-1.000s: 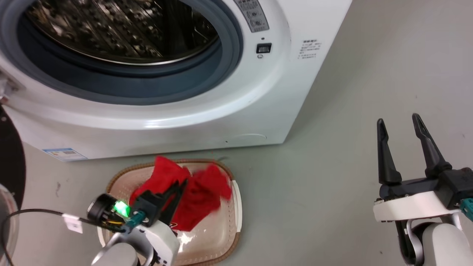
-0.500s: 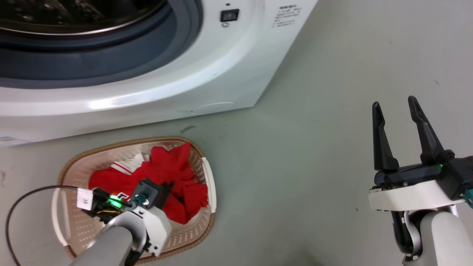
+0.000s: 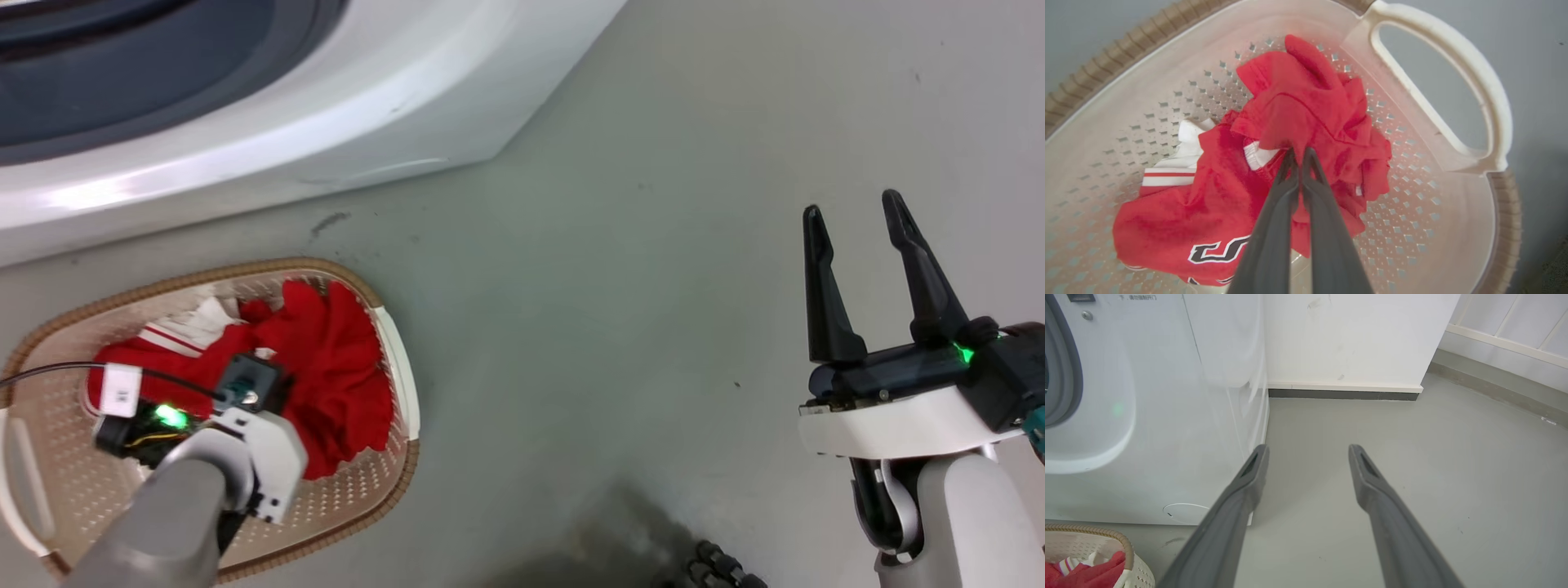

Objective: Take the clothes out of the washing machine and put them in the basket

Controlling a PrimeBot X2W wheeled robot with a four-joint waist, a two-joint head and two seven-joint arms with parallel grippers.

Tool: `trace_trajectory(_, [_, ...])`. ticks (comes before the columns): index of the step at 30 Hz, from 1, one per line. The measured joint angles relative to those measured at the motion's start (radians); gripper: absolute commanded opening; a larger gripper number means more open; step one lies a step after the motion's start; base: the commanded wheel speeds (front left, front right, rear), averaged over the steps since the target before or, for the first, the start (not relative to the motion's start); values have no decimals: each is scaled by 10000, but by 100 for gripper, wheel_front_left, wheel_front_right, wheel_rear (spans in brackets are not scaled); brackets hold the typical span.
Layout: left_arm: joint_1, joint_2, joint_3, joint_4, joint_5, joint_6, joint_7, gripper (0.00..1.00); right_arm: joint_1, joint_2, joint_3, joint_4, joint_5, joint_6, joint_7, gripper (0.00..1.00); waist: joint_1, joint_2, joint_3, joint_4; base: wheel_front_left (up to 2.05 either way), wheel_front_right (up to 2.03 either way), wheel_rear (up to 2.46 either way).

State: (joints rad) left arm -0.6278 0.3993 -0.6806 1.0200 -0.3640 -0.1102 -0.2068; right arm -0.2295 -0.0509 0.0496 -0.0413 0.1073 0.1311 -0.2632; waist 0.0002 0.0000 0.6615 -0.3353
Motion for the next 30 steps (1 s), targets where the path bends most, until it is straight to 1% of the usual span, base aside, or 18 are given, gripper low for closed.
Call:
trace_trajectory(5, [-219,209,385,936,-339,188,-192,0,-174,2,40,-167,151,2,2,100,0,0,596,-305,0,0,0])
trace_trajectory(10, [-467,-8,746,1313,-692,267,-439,0,-174,2,-128,-174,165,0,0,100,0,0,911,-423,0,0,0])
trace_trajectory(11, [-534,-71,754,1338,-702,316,-464,30,-176,0,-163,-153,163,2,2,100,0,0,906,-401,0,0,0])
trace_trajectory(12, [-566,-123,757,1371,-702,326,-506,97,-183,2,-190,-127,159,0,2,100,0,0,885,-377,0,0,0])
trace_trajectory(13, [-579,-173,742,1407,-688,334,-516,100,-202,2,-192,-107,130,0,0,100,0,0,852,-355,0,0,0])
trace_trajectory(17, [-576,-376,729,1544,-673,345,-531,100,-325,2,-192,-46,29,2,0,100,0,-1,607,-269,0,0,0])
trace_trajectory(19, [-574,-441,759,1360,-658,360,-533,100,-328,2,-217,-13,-71,2,0,100,-1,0,443,-196,0,0,0])
trace_trajectory(26, [111,-713,1212,54,-623,378,-560,100,-288,6,-284,209,-405,2,0,100,-1,0,-518,157,0,0,0])
trace_trajectory(30, [481,-840,1806,-1187,-556,447,-562,100,-51,15,-435,387,-690,2,2,100,-2,0,-1240,461,0,0,0])
